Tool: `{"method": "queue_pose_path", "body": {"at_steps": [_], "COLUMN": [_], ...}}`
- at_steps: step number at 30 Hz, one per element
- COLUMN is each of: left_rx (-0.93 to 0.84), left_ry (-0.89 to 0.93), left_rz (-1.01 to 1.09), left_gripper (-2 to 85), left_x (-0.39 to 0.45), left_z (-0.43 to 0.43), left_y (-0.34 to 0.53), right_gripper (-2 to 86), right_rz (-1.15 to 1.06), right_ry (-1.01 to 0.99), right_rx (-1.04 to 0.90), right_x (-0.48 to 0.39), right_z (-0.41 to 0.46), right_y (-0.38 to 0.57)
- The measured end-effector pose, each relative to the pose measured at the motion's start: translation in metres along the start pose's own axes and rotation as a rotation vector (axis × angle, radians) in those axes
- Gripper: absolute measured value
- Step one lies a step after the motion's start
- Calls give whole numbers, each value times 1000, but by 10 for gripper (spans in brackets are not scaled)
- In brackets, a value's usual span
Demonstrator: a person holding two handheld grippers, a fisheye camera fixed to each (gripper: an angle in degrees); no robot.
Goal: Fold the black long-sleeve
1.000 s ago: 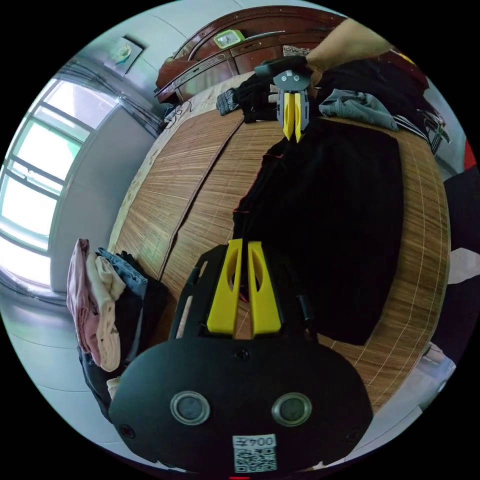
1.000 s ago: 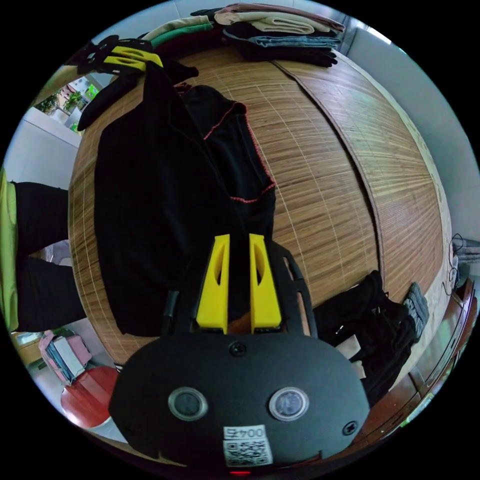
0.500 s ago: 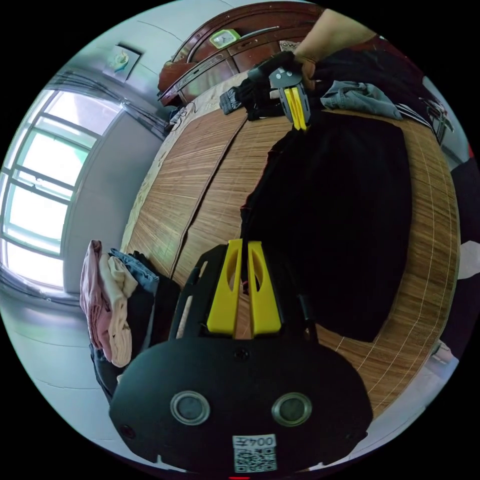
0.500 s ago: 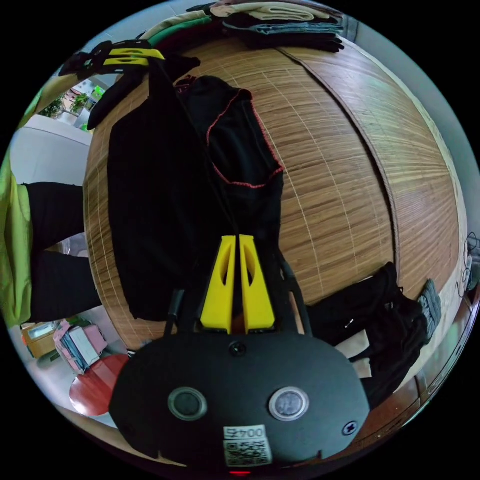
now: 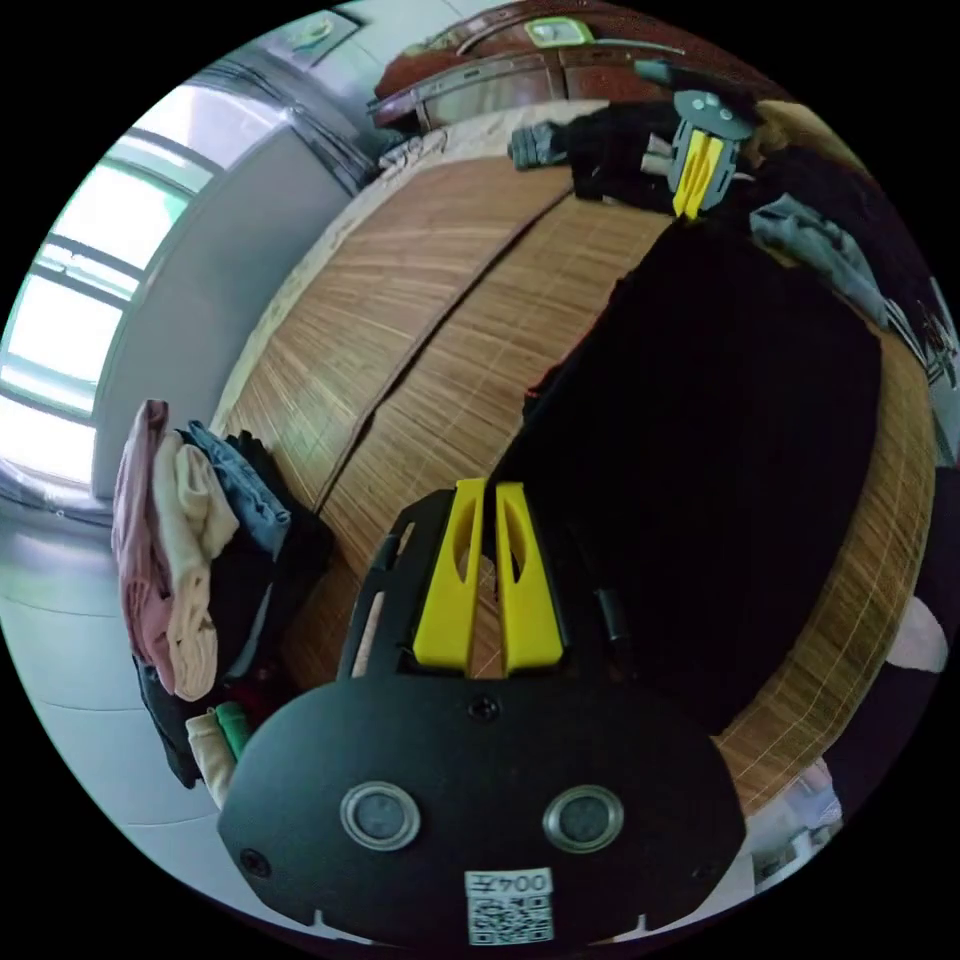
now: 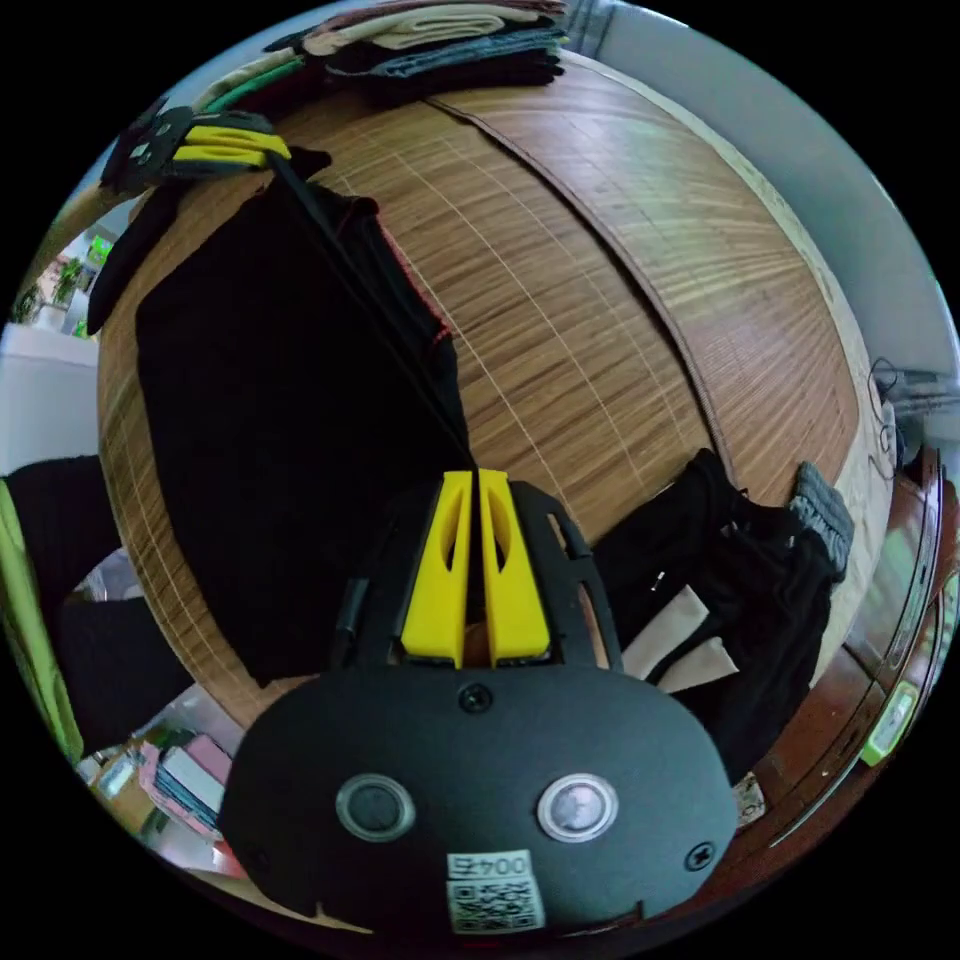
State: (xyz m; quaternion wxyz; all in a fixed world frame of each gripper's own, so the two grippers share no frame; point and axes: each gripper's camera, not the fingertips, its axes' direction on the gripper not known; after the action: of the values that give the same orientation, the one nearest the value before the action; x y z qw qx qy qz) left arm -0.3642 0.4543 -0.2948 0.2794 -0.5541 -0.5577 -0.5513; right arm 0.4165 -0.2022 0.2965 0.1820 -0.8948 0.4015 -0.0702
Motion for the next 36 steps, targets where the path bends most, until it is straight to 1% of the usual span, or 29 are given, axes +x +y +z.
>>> {"method": "queue_pose_path", "body": {"at_steps": [1, 3, 5, 6, 8, 10, 11, 12, 14, 16, 17, 18, 19, 21, 23, 25, 26, 28, 29, 31, 32, 34, 36], "left_rx": [-52, -100, -82, -56, -19, -10, -6, 5, 45, 53, 50, 52, 73, 130, 149, 93, 83, 24, 8, -44, -52, -83, -127], "left_ry": [-12, -13, 5, 44, 129, 256, 282, 344, 484, 727, 794, 911, 962, 969, 947, 850, 829, 748, 713, 587, 557, 456, 404], "left_rz": [4, -2, -24, -60, -125, -227, -260, -323, -439, -624, -667, -753, -842, -926, -912, -767, -715, -524, -490, -374, -352, -305, -313], "left_gripper": [9, 9, 9, 9, 9, 10, 10, 10, 10, 10, 10, 9, 7, 5, 4, 4, 4, 4, 3, 2, 2, 1, 1], "left_x": [1, -1, -10, -22, -45, -83, -93, -113, -146, -186, -195, -211, -226, -243, -250, -236, -228, -174, -157, -84, -66, -5, 22], "left_z": [15, 28, 23, 14, 3, -2, -3, -4, -6, 12, 19, 33, 41, 37, 23, -6, -15, -54, -64, -96, -101, -111, -107], "left_y": [-9, -19, -23, -24, -21, -10, -7, 0, 14, 32, 37, 48, 61, 77, 86, 97, 101, 122, 128, 152, 157, 167, 167], "right_gripper": [27, 50, 75, 81, 77, 74, 69, 62, 24, 7, 3, 2, 1, 2, 7, 19, 29, 41, 48, 58, 64, 72, 78], "right_rz": [39, 93, 205, 237, 402, 514, 560, 582, 661, 701, 711, 716, 723, 749, 797, 812, 821, 837, 848, 844, 845, 836, 837], "right_ry": [-5, 18, 43, 44, 48, 29, -21, -50, -141, -178, -199, -208, -225, -240, -318, -348, -354, -391, -395, -346, -292, -249, -203], "right_rx": [-11, -8, 53, 71, 110, 128, 158, 178, 278, 306, 314, 313, 308, 312, 323, 310, 291, 287, 273, 221, 186, 125, 32], "right_x": [2, 4, 11, 13, 25, 29, 28, 27, 10, -9, -24, -31, -44, -61, -78, -91, -100, -111, -119, -131, -138, -147, -155], "right_z": [16, 27, 23, 22, 23, 23, 21, 19, 12, 12, 15, 16, 19, 22, 28, 32, 34, 36, 37, 42, 46, 55, 66], "right_y": [-2, 1, 17, 23, 51, 74, 90, 99, 131, 151, 162, 166, 175, 190, 212, 227, 236, 247, 253, 255, 253, 248, 239]}}
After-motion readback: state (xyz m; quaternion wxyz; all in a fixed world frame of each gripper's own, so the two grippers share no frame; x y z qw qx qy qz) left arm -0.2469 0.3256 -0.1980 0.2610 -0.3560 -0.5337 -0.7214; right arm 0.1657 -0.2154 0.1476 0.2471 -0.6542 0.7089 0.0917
